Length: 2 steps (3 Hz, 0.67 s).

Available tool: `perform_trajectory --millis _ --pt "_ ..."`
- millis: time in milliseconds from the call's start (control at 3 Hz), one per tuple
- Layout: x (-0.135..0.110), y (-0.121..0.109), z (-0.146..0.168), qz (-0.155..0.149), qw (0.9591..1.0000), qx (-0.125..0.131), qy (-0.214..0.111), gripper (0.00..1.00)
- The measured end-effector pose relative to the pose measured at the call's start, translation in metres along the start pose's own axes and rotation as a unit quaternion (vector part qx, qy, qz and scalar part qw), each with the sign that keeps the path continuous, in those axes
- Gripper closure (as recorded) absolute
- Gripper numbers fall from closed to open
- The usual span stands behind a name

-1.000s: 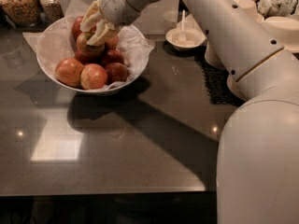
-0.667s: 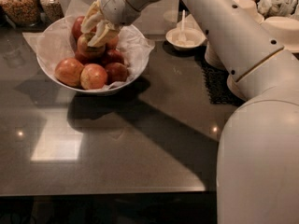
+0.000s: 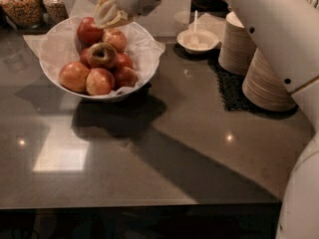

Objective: Pick apple from white bowl

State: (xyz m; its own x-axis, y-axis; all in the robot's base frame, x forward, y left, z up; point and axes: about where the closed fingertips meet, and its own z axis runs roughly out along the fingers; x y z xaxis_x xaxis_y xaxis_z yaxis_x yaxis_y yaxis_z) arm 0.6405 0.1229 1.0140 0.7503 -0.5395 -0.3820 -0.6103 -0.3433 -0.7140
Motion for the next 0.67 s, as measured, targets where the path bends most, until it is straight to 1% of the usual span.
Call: perform_trajectory --millis 333,667 --pt "-0.0033 -0.0022 -0.0047 -0.003 1.0 0.005 0.003 0.81" --pt "-0.0033 -0.0022 -0.0046 -0.003 1.0 0.005 0.003 0.58"
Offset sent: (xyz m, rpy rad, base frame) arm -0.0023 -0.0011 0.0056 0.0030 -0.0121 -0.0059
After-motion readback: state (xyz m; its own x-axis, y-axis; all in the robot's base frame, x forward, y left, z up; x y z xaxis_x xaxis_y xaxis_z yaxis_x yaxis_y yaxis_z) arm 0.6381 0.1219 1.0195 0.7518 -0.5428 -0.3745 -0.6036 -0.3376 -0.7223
